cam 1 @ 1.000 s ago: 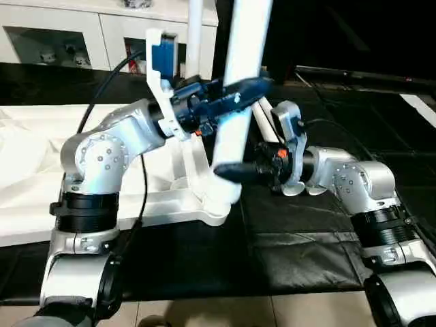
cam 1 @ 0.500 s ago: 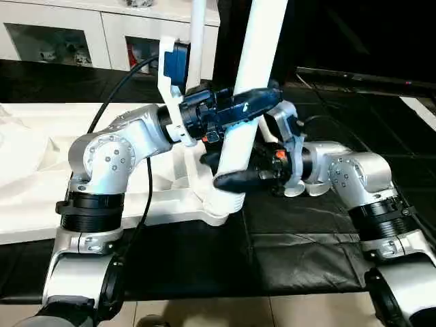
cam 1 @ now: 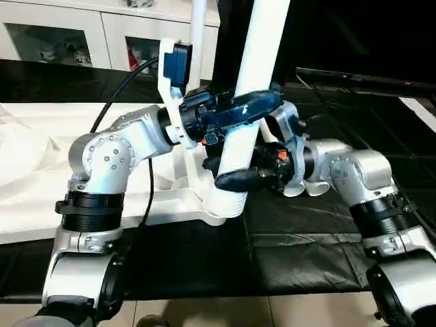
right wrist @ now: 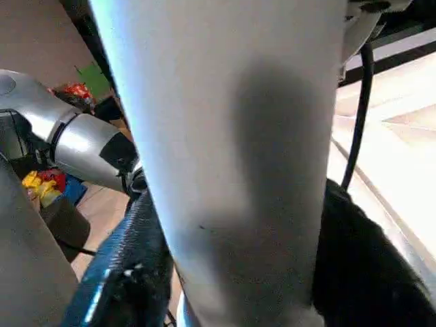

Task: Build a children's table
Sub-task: Pick table leg

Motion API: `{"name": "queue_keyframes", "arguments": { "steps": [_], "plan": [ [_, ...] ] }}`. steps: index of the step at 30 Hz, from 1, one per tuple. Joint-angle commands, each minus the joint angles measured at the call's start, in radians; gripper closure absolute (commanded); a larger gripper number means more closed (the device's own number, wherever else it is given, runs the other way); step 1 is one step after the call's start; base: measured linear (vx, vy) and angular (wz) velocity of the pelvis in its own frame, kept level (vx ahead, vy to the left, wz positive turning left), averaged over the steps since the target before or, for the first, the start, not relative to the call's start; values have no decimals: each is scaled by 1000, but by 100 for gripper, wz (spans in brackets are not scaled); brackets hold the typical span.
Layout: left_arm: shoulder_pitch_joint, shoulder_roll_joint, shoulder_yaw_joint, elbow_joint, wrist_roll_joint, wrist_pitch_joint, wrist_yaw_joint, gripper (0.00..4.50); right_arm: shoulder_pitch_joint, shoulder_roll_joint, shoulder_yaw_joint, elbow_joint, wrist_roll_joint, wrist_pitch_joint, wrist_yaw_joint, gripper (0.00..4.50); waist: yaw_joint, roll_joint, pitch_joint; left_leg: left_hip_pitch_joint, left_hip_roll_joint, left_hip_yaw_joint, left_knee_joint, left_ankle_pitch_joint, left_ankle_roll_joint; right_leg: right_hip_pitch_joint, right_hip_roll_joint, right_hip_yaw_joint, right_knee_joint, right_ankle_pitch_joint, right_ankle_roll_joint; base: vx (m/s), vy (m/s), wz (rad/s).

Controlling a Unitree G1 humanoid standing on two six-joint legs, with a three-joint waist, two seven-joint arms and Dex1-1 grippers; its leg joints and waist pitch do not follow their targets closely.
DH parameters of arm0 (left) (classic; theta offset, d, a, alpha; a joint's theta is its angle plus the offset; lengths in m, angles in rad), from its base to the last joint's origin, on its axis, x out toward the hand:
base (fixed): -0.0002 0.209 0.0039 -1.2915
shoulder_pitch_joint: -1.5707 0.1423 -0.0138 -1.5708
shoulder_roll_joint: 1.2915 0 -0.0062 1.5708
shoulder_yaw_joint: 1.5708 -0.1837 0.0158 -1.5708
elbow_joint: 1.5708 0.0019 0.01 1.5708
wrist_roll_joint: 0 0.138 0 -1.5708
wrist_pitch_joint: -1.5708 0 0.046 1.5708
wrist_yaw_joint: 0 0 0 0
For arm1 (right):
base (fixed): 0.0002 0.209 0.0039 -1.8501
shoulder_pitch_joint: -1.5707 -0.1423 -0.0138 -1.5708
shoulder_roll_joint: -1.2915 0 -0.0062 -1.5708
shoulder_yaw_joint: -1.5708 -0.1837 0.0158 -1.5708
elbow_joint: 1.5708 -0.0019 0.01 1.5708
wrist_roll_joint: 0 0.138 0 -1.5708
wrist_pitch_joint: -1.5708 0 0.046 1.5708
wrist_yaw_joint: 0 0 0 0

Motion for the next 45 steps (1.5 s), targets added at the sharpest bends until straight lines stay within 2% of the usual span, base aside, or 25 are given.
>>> {"name": "queue_keyframes", "arguments": {
  "steps": [1,7,11,12,14,16,18,20,21,23,25,26,28,29,30,34,35,36,37,38,40,41,42,43,45],
  "plan": [
    [-37,-9,-17,-12,-7,0,5,264,-10,-8,-8,6,-6,-7,5,223,2,7,-76,10,42,-11,-63,-136,-26,63,-79,59,-67,-262,-137,0,0,0],
    [-45,-20,-16,-3,6,-11,15,264,-6,-7,-7,16,-7,-6,4,245,0,-1,-75,10,43,-10,-62,-134,-27,62,-79,58,-69,-285,-126,0,0,0],
    [-44,-23,-18,-9,7,-16,21,264,0,-7,-11,7,-1,-1,0,248,0,-1,-76,12,44,-11,-62,-138,-29,61,-79,59,-68,-281,-127,0,0,0],
    [-42,-25,-18,-14,11,-20,32,264,4,-5,-12,-1,1,2,-4,249,0,7,-76,11,44,-11,-63,-142,-32,61,-78,59,-69,-270,-130,0,0,0],
    [-42,-31,-21,-23,2,-14,31,264,13,-3,-15,-8,4,3,-12,250,0,6,-76,11,43,-12,-63,-143,-33,63,-78,59,-68,-259,-134,0,0,0],
    [-44,-35,-20,-28,-7,-6,35,195,17,-3,-16,-11,5,3,-15,250,1,6,-77,11,43,-12,-62,-143,-34,64,-78,58,-67,-254,-138,0,0,0],
    [-57,-55,-17,-28,2,-5,83,192,25,0,-19,-16,8,2,-23,250,1,7,-77,12,45,-13,-63,-151,-35,63,-78,58,-66,-255,-140,0,0,0],
    [-64,-73,-9,-31,-8,0,107,167,31,3,-23,-21,12,3,-31,253,4,10,-78,12,44,-13,-61,-154,-35,64,-79,57,-67,-251,-143,0,0,0],
    [-65,-85,0,-34,-19,5,127,148,35,6,-27,-24,14,4,-36,256,3,7,-77,11,43,-13,-61,-152,-35,65,-78,57,-68,-251,-142,0,0,0],
    [-65,-96,11,-33,-30,9,147,144,38,9,-30,-28,16,4,-41,256,2,5,-77,9,43,-13,-61,-150,-35,66,-79,57,-68,-250,-143,0,0,0],
    [-64,-112,32,-25,-39,1,179,135,45,19,-40,-32,24,6,-55,256,3,9,-78,8,42,-13,-60,-153,-34,67,-79,56,-70,-253,-141,0,0,0],
    [-70,-135,70,-5,-52,-16,226,109,52,30,-55,-35,35,11,-70,256,4,3,-78,8,41,-13,-60,-154,-32,66,-78,56,-71,-259,-140,0,0,0],
    [-74,-145,88,5,-56,-25,250,103,55,34,-62,-36,40,14,-75,256,5,6,-78,7,41,-14,-59,-152,-32,67,-79,55,-71,-261,-140,0,0,0],
    [-76,-157,112,9,-77,-38,263,101,60,35,-64,-38,40,13,-78,256,4,-1,-79,7,42,-14,-60,-147,-30,67,-77,54,-71,-258,-136,0,0,0],
    [-76,-157,112,9,-77,-38,263,98,60,35,-64,-38,40,13,-78,256,6,1,-78,8,42,-14,-60,-143,-29,67,-78,55,-69,-258,-134,0,0,0],
    [-74,-228,193,19,-145,-88,373,60,73,51,-85,-41,59,19,-103,256,7,-3,-78,5,41,-12,-58,-143,-24,68,-79,55,-72,-259,-136,0,0,0],
    [-68,-276,239,28,-194,-118,440,59,75,67,-106,-38,76,24,-127,256,8,-3,-78,8,42,-12,-58,-144,-21,66,-78,55,-72,-257,-137,0,0,0],
    [-67,-304,270,31,-228,-134,479,51,76,77,-119,-37,86,27,-142,256,9,-4,-78,5,41,-13,-57,-143,-20,68,-79,54,-72,-257,-139,0,0,0],
    [-67,-304,270,31,-228,-134,479,51,76,77,-119,-37,86,27,-142,256,9,-5,-78,4,41,-12,-56,-144,-21,68,-80,54,-72,-257,-141,0,0,0],
    [-76,-336,331,50,-294,-172,548,45,79,95,-140,-36,101,30,-168,256,9,-7,-79,5,42,-12,-57,-144,-19,68,-78,53,-73,-263,-133,0,0,0],
    [-92,-354,382,69,-335,-202,606,42,84,110,-158,-40,110,35,-189,256,11,-9,-77,5,38,-12,-56,-153,-18,66,-78,52,-78,-294,-121,0,0,0],
    [-99,-357,403,80,-352,-215,628,42,88,116,-164,-44,114,37,-198,256,10,-7,-78,5,39,-13,-58,-157,-18,65,-76,52,-79,-311,-101,0,0,0],
    [-105,-351,419,91,-360,-219,645,42,93,122,-169,-49,114,33,-209,256,11,-9,-77,5,38,-14,-58,-152,-20,64,-75,51,-82,-321,-79,0,0,0],
    [-107,-335,426,100,-341,-222,655,42,99,128,-172,-54,107,20,-229,256,10,-4,-77,7,39,-16,-61,-149,-23,63,-75,51,-82,-323,-66,0,0,0],
    [-105,-314,425,103,-299,-224,663,42,104,134,-172,-59,88,-4,-255,256,9,-3,-79,9,41,-17,-62,-143,-30,62,-74,51,-80,-317,-47,0,0,0]
  ]
}}
